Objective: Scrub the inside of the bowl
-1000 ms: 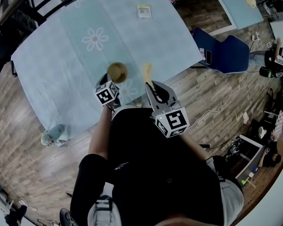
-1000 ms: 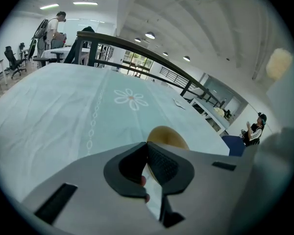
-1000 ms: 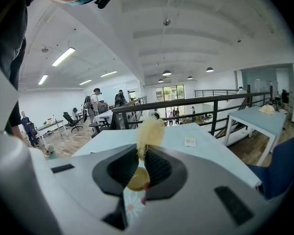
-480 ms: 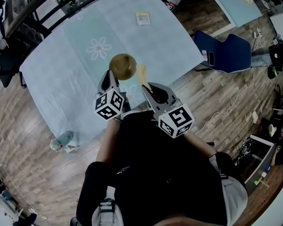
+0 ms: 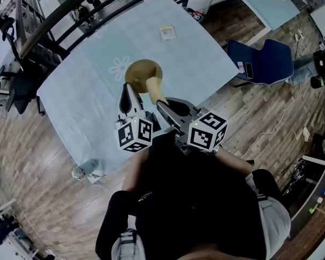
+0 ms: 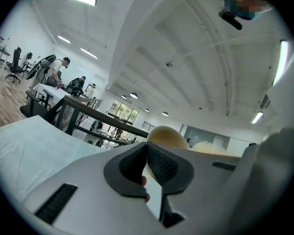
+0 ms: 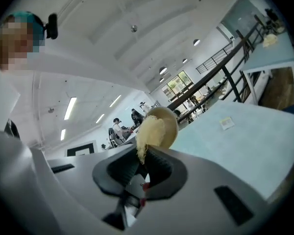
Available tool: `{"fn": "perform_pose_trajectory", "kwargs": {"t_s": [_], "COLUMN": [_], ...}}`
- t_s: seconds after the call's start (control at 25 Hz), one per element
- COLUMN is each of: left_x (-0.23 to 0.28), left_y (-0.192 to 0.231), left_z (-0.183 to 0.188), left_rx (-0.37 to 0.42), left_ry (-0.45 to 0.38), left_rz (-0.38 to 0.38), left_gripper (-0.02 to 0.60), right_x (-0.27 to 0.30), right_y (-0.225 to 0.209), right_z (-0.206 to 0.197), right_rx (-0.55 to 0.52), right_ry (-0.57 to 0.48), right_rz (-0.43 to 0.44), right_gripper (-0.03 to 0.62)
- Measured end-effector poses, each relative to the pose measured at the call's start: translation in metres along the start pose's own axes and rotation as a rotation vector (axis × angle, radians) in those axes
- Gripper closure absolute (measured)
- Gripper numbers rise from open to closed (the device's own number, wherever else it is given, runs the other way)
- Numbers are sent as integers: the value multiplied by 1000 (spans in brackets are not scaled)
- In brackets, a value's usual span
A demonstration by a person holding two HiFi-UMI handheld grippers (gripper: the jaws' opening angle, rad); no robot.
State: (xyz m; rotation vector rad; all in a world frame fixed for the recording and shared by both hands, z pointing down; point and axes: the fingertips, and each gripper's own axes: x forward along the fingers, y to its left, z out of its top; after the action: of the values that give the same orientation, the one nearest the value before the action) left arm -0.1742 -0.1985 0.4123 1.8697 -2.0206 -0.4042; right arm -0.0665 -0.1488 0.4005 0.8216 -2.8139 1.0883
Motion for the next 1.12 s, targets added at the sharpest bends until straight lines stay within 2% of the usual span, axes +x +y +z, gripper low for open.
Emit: {"fn": "perform_pose_trajectory", "kwargs": {"t_s": [0.2,0.32,0.4,0.52,0.6,0.72,0.96,1.12], "left_x": [-12,-16,-16,-17,-16,-16,-17,-17], "left_y": [-13,-16,-21,-30,-34,-39,-51,-56], "left_z": [16,17,15,14,13,9,-2,-10], "left_rx": [8,16,23,41,43,53,136,159], "left_ry": [-72,-82,-76,-70,-63,-46,6,46], "left_rz": [-22,-28,-43,-65,-76,-87,-137,-155], "left_gripper": [565,565,565,565,565,565,565,565], "right_x": [3,1,-1,-4,-6,-8,-4,4], "right_y": [-2,-11,-17,-25,-30,-36,-28,-18], "right_z": [2,6,12,18,20,27,38,31], "right_rx": [266,434,487,485,427,279,-118,-376], "right_ry": [-12,-48,-72,-91,-89,-87,-35,77], "right_rz": [61,84,88,61,17,-34,-88,-68], "right_gripper": [553,553,553,553,553,553,553,553]}}
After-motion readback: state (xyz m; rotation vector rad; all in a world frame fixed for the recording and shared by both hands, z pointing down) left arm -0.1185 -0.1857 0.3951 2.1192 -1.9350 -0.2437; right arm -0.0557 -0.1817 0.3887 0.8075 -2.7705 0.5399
